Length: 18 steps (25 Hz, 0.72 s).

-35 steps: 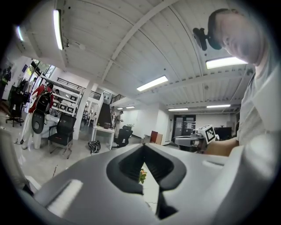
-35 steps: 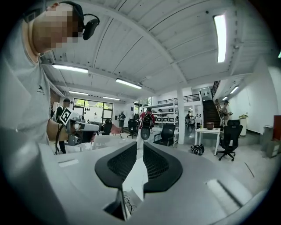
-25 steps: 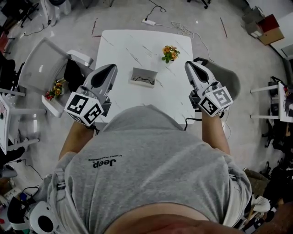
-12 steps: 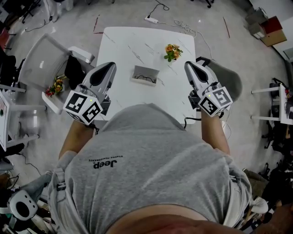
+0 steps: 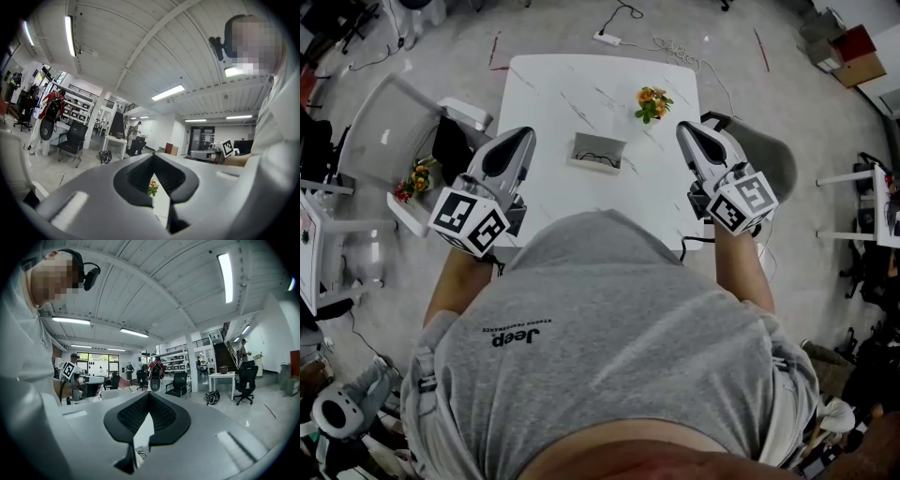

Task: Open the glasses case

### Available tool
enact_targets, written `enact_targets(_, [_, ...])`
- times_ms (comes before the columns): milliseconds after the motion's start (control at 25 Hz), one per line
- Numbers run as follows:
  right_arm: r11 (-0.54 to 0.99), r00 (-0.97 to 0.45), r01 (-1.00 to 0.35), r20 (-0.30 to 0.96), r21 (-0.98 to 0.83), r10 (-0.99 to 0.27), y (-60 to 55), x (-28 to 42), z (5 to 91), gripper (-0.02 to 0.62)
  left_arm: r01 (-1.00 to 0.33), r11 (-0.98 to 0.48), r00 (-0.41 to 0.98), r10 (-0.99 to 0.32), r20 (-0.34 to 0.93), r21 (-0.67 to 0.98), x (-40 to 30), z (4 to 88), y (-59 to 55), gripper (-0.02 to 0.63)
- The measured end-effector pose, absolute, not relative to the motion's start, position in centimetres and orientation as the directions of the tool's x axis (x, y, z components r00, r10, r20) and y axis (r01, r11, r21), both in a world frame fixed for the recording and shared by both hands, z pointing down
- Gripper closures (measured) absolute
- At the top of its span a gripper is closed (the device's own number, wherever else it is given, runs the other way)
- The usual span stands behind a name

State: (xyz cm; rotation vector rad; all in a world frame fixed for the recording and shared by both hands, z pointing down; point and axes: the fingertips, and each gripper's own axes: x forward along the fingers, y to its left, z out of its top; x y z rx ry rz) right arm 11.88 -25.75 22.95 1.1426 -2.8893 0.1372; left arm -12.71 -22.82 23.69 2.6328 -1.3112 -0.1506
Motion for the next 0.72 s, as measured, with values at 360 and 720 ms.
enact_targets(360, [0.721, -0.725, -0.689, 0.076, -0.072, -0.685, -25.59, 12.1, 23.38, 0.595, -0.776, -0.593, 0.607, -0.794, 0.001, 0.217, -12.74, 23.86, -22.34, 0.554])
enact_targets(720, [0.725, -0.728, -0.686, 0.078, -0.07, -0.681, -25.49, 12.23, 23.61, 0.595, -0.768, -0.601, 0.617, -0.787, 0.007, 0.22, -12.59, 23.67, -22.11, 0.554])
